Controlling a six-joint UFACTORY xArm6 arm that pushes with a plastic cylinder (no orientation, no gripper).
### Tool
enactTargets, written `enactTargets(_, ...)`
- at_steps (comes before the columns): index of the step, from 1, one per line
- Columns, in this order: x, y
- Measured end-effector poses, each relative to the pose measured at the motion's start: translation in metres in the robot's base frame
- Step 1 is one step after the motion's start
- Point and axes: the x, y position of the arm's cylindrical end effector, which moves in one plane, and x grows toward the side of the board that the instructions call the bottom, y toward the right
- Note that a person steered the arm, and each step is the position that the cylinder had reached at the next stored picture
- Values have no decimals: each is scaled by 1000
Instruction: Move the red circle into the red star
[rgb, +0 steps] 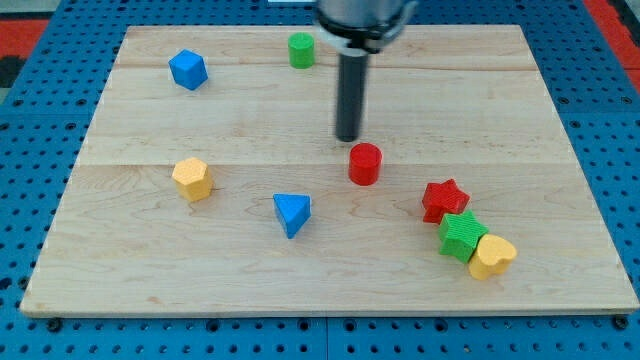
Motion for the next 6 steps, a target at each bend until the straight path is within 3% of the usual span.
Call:
enactTargets(1, 30, 5)
enactTargets(2, 31, 86)
enactTargets(3, 53, 115)
enactTargets(6, 57, 122)
